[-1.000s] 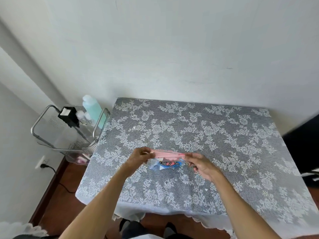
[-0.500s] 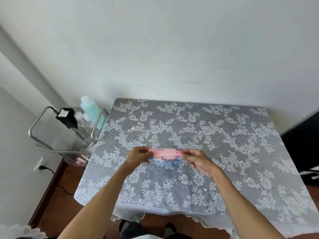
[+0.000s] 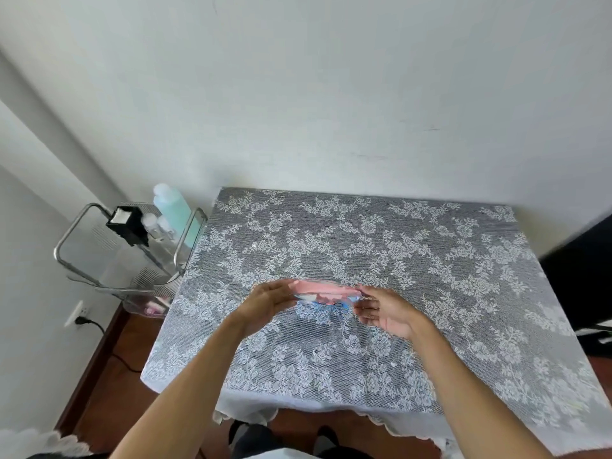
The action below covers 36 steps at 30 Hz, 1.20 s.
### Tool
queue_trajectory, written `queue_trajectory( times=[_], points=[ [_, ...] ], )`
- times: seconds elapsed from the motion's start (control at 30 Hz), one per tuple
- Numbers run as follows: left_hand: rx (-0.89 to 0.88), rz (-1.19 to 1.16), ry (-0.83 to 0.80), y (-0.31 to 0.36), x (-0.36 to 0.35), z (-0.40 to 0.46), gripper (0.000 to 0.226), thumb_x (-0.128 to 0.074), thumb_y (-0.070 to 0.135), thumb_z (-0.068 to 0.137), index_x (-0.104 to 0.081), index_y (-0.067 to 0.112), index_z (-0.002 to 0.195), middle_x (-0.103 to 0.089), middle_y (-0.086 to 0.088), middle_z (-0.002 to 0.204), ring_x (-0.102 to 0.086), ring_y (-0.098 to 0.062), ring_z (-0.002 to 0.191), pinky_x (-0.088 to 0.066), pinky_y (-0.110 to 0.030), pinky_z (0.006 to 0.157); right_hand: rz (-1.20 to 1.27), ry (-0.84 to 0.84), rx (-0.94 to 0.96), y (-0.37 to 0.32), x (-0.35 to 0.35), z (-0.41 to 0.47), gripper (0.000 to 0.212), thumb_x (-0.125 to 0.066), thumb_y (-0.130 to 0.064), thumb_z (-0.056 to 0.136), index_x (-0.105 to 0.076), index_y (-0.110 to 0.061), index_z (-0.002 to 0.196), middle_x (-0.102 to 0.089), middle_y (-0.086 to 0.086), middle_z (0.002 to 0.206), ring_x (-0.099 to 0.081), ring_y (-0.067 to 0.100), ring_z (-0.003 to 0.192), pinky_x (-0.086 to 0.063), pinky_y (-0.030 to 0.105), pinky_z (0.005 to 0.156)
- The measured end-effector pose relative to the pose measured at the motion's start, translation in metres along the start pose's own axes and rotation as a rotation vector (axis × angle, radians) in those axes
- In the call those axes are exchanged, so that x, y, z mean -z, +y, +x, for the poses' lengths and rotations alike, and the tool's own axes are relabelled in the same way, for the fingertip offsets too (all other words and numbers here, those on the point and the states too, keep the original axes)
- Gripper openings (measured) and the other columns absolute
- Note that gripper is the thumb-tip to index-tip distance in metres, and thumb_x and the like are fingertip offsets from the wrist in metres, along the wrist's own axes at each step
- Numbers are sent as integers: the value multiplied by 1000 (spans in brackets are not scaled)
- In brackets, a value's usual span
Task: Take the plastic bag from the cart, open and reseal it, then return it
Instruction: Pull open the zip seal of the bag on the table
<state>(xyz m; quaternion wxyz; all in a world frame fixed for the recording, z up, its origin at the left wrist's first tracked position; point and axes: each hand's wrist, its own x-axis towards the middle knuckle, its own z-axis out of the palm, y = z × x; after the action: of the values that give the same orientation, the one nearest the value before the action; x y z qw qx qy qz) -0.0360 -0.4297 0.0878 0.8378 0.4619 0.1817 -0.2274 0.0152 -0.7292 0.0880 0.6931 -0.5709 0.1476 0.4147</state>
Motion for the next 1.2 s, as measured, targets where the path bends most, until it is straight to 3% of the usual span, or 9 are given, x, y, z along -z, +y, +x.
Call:
queue_trajectory(
  times=[0.17, 0.27, 0.43, 0.53, 0.7, 0.87, 1.0, 1.13, 1.2],
  points=[
    [-23, -31, 42, 1, -4, 3, 36, -59, 9, 87, -57, -10, 117, -69, -21, 95, -68, -25, 80, -60, -26, 67, 97, -64, 5, 0, -3, -1, 34, -58, -18, 95, -60, -1, 124, -71, 21, 109, -68, 26, 89, -56, 35, 69],
    [-21, -18, 69, 0, -8, 8, 31, -56, 10, 92, -57, -10, 116, -69, -20, 95, -69, -25, 79, -60, -26, 65, 172, -76, 39, -1, -6, -3, 34, -62, -21, 92, -62, -4, 122, -73, 15, 101, -68, 22, 83, -53, 32, 67],
    [-26, -29, 104, -1, -13, 13, 33, -64, 18, 86, -63, -4, 110, -73, -16, 95, -71, -25, 83, -61, -28, 68, 178, -53, 72, -3, -11, -2, 55, -75, -33, 79, -62, -3, 122, -69, 6, 86, -59, 13, 63, -44, 23, 54],
    [-25, -89, 98, -2, -15, 13, 36, -66, 20, 83, -61, -3, 110, -73, -16, 94, -70, -24, 80, -61, -28, 64, 195, -42, 77, -7, -14, 0, 48, -75, -35, 78, -65, -3, 112, -67, 3, 80, -53, 11, 60, -41, 21, 51],
    [-38, -89, 148, 3, -23, 15, 29, -69, 14, 83, -61, -2, 105, -68, -27, 105, -72, -27, 75, -62, -28, 60, 290, -40, 56, -11, -19, 0, 44, -77, -34, 75, -66, -4, 106, -72, 8, 85, -62, 17, 69, -46, 26, 62],
    [5, -47, 114, 7, -23, 11, 27, -68, 9, 80, -56, -3, 101, -71, -27, 95, -73, -30, 74, -61, -26, 57, 262, -11, 24, -15, -24, -1, 42, -77, -35, 72, -73, -3, 100, -68, 2, 75, -52, 12, 58, -44, 21, 49],
    [61, 30, 135, 12, -25, 11, 37, -69, 8, 76, -59, -11, 106, -69, -24, 92, -70, -28, 70, -61, -27, 56, 245, 100, 26, -18, -26, 2, 46, -81, -28, 67, -70, 2, 100, -63, 3, 73, -46, 10, 55, -42, 19, 40],
    [36, 202, 190, 21, -30, 10, 31, -72, 10, 76, -61, -12, 96, -67, -18, 83, -67, -19, 57, -58, -23, 51, 155, 275, 125, -15, -28, 3, 43, -84, -19, 63, -71, 4, 97, -71, 9, 73, -57, 12, 49, -44, 20, 37],
    [11, 333, 248, 24, -32, 12, 20, -69, 8, 83, -63, -9, 92, -66, -17, 81, -65, -15, 51, -56, -21, 48, 43, 361, 190, -15, -31, 1, 33, -82, -10, 70, -72, 4, 99, -74, 12, 73, -62, 14, 49, -46, 20, 38]
  ],
)
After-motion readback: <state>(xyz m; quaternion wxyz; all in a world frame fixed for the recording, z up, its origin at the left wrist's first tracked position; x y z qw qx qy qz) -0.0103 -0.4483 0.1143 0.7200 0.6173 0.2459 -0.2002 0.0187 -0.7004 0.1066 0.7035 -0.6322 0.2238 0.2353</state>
